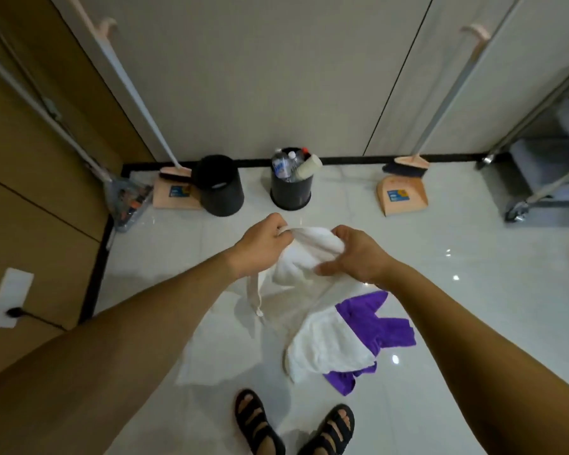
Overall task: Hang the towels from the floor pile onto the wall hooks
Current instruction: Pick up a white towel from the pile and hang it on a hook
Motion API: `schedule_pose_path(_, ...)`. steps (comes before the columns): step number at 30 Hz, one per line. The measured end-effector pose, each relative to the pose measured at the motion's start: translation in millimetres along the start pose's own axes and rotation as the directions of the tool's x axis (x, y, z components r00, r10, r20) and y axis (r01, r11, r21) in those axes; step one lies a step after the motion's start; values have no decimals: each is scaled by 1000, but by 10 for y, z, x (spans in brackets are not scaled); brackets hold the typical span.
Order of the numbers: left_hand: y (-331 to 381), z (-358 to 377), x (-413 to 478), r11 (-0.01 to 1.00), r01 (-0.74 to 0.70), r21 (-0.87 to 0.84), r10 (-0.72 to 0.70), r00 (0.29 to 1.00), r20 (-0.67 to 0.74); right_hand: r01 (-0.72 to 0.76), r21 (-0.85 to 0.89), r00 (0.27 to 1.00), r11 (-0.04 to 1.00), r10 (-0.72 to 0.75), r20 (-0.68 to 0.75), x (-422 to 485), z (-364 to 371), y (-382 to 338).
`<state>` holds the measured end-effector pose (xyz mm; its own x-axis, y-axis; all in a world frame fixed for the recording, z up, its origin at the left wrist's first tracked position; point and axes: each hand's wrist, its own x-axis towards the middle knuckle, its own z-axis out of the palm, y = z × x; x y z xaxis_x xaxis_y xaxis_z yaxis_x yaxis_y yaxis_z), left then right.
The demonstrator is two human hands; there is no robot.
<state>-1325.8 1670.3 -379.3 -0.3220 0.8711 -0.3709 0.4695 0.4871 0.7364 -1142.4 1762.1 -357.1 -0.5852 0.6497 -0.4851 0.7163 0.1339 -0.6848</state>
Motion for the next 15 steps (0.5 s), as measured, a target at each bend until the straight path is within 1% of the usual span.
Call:
schedule_pose_path(2,265,-375,-154,996,-87,-9,86,994,-63,62,-104,997,993,-65,-32,-56,-99,-276)
schedule_pose_path(3,397,-546,-242,990,-138,-6,136,986,-96,100,-120,992,988,-107,-60,-96,-131,-401)
schedule_pose_path(4,526,-716,-330,984,-181,3,180,979,-100,134,-115,985,984,-145,-93,-135,-162,-514)
schedule_pose_path(5,639,-883,-424,978,-205,41,207,977,-52,172,-99,975,980,-184,-127,-177,-201,-621)
schedule_pose_path(6,728,-1044,-522,970,-208,122,205,978,35,210,-87,963,974,-221,-155,-219,-243,-728)
schedule_pose_path(7,788,-1196,-619,951,-188,245,159,978,133,253,-85,949,964,-264,-173,-258,-295,-839)
schedule_pose_path(8,815,-1335,-706,911,-146,387,74,978,196,299,-93,933,950,-311,-181,-289,-356,-954)
schedule_pose_path(9,817,-1462,-792,856,-80,511,-26,980,196,342,-105,915,934,-357,-186,-318,-417,-1064)
schedule_pose_path(10,807,-1579,-881,816,2,578,-101,985,139,374,-111,902,921,-389,-188,-343,-469,-1169)
schedule_pose_path(11,807,-1691,-980,803,85,590,-143,988,52,390,-89,898,917,-400,-182,-371,-514,-1264)
schedule_pose_path(12,831,-1797,-1083,813,154,561,-161,986,-37,385,-22,909,923,-384,-164,-402,-547,-1350)
schedule_pose_path(13,887,-1894,-1181,854,203,479,-163,979,-124,369,75,923,926,-356,-143,-442,-571,-1422)
schedule_pose_path(14,971,-1985,-1262,912,234,338,-167,962,-215,350,179,936,920,-333,-118,-488,-589,-1480)
schedule_pose_path(15,1082,-2053,-1331,960,236,153,-184,938,-294,335,281,942,900,-324,-83,-533,-593,-1532)
